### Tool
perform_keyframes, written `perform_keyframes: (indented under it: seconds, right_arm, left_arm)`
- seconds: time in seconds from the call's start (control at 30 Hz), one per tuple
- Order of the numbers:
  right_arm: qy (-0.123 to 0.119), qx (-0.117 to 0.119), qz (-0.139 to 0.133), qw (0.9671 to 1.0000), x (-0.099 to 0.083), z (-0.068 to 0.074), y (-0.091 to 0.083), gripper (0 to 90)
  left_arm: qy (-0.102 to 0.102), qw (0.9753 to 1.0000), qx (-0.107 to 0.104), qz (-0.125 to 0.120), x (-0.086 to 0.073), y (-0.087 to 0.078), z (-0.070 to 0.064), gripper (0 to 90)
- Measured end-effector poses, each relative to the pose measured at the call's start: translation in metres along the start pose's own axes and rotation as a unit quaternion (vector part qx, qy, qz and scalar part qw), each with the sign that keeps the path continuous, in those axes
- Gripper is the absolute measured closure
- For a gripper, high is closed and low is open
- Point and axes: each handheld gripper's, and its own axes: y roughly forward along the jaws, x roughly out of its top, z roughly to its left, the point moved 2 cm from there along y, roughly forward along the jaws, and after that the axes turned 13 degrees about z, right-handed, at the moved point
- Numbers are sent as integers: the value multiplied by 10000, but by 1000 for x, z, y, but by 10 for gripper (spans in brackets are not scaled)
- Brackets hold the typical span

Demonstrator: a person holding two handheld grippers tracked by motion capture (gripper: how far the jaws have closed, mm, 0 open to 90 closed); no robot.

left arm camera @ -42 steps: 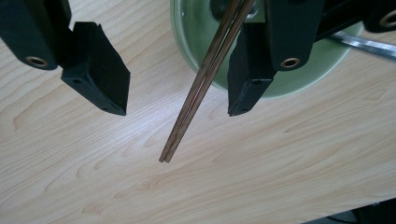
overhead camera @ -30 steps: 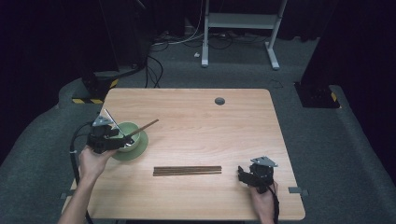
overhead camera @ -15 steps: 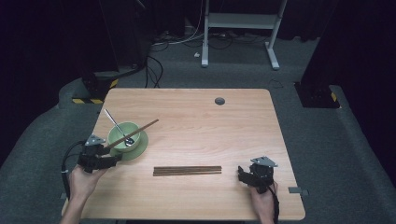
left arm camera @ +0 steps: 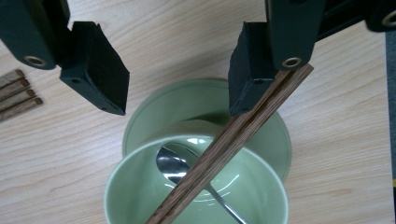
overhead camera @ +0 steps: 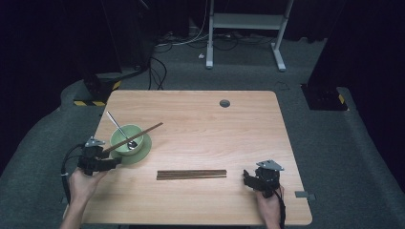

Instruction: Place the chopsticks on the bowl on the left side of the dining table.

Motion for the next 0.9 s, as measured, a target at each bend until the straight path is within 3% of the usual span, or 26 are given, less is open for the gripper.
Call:
perform_keyframes:
  seconds: [0.23, 0.7, 0.9]
  right_arm:
    - [-2, 0, 0, 10000, 0, 0, 0, 204]
    - [-1, -1, 0, 10000, 0, 0, 0, 204]
    - [-1, 0, 0, 10000, 0, 0, 0, 204]
  left_arm:
    - [-49, 10000, -17, 78, 4, 0, 10, 385]
    - [-347, 9983, -478, 23, 16, 1, 33, 372]
    - [-453, 9975, -535, -10, 19, 2, 37, 364]
